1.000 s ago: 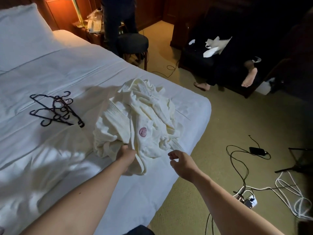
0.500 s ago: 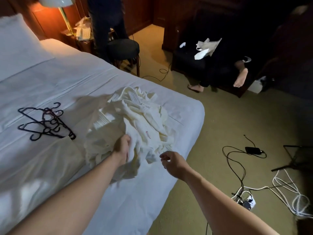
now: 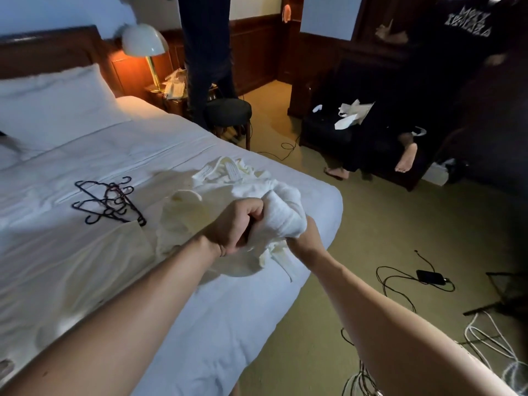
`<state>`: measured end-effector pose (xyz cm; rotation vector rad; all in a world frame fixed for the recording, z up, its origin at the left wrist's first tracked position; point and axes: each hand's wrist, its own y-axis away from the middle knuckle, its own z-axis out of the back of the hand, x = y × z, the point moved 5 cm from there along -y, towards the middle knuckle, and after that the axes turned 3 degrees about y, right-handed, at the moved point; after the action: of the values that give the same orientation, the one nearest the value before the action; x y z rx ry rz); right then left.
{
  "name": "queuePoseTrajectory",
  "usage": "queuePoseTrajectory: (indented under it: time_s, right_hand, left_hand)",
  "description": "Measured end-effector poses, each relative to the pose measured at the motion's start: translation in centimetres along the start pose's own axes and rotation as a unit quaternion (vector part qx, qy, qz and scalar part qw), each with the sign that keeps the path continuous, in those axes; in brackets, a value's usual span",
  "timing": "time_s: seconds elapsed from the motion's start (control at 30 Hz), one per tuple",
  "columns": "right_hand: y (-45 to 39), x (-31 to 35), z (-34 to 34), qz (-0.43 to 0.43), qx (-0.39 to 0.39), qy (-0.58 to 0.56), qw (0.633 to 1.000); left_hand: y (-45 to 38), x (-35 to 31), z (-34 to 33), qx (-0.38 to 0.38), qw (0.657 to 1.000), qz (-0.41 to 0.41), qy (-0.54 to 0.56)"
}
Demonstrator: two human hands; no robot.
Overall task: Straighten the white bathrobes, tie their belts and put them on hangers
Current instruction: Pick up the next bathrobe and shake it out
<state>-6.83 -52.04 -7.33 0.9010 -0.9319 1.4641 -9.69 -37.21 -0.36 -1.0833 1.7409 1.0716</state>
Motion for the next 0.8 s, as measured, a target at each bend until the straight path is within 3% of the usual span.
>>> queuePoseTrajectory:
  time_s: [0.07,0.13,0.17,0.23,0.3,0.33,0.43,0.5,0.57,0.67,0.73,0.8]
  right_hand:
    - [1.8,0.0,2.0,0.008,-0.037,-0.038,0.999]
    - [3.7,0.3,3.9,0.005,-0.062,-0.063,0.996]
    - [4.8,0.8,5.0,0.007,-0.073,-0.066,0.995]
    - [6.5,1.6,6.8,0.027,-0.087,-0.064,0.994]
    - [8.0,2.8,8.7,0.047,-0.097,-0.06,0.992]
    - [8.7,3.5,9.7,0.058,-0.102,-0.057,0.992]
    - [11.3,6.0,12.5,0.105,-0.13,-0.073,0.983]
    - [12.3,7.4,13.8,0.138,-0.147,-0.086,0.976]
    - [14.1,8.9,15.7,0.166,-0.178,-0.078,0.967]
    - [17.1,9.5,19.5,0.176,-0.263,-0.071,0.946]
    - [18.4,8.8,21.7,0.172,-0.317,-0.056,0.931]
    - [18.5,7.7,22.1,0.137,-0.292,0.03,0.946]
  left_hand:
    - [1.5,1.0,-0.2,0.054,0.997,0.05,-0.007]
    - [2.2,2.9,0.9,0.083,0.979,0.116,-0.145]
    - [2.5,3.6,1.5,0.068,0.955,0.136,-0.253]
    - [2.3,4.5,4.0,-0.021,0.864,0.1,-0.492]
    - [2.4,5.0,4.7,-0.062,0.783,0.052,-0.617]
    - [2.4,5.7,4.4,-0.042,0.77,0.035,-0.636]
    - [2.1,8.4,-0.1,0.064,0.762,-0.041,-0.643]
    - [1.8,9.8,-3.0,0.07,0.782,-0.066,-0.616]
    - [2.4,9.6,-5.7,0.05,0.806,-0.104,-0.58]
    - [3.7,7.0,-7.6,0.007,0.814,-0.228,-0.535]
    - [5.0,4.1,-7.5,-0.055,0.831,-0.291,-0.47]
    - [6.2,0.8,-7.5,-0.117,0.854,-0.305,-0.404]
